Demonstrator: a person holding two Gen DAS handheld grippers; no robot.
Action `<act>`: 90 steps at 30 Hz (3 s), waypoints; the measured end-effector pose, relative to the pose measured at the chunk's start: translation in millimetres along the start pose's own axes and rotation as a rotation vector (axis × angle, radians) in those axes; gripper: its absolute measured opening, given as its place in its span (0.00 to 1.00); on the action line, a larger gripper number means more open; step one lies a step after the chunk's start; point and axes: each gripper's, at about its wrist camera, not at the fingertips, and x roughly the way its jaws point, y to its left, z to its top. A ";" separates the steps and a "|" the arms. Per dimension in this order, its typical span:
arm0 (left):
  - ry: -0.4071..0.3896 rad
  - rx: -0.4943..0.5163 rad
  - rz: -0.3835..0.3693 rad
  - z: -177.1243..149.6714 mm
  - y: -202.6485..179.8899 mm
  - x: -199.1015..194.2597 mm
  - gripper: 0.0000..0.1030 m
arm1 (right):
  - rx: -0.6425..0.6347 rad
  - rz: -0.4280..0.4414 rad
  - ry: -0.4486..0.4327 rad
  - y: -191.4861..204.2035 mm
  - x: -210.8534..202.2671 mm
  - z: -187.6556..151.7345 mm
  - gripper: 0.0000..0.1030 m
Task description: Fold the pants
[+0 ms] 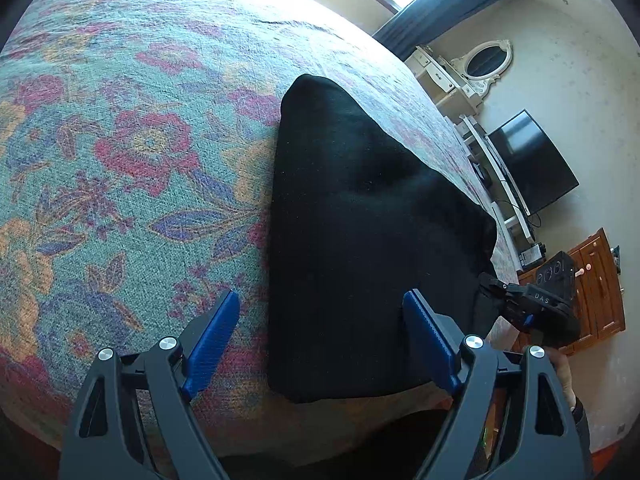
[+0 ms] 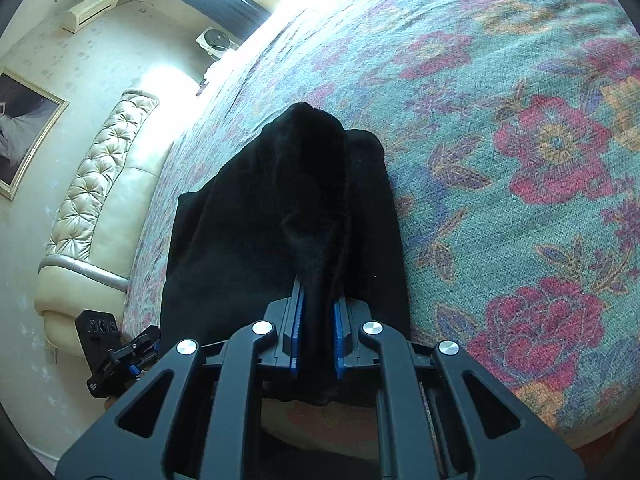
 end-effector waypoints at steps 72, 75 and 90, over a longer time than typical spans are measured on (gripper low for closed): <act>0.027 -0.158 -0.178 -21.3 28.6 9.7 0.36 | 0.158 0.277 0.065 -52.1 -6.2 -27.8 0.35; 0.027 -0.156 -0.172 -20.3 25.2 9.1 0.35 | 0.151 0.260 0.061 -51.7 -8.3 -30.7 0.35; 0.065 -0.049 -0.133 -16.7 8.6 11.3 0.59 | 0.155 0.300 0.081 -69.8 -11.5 -26.3 0.41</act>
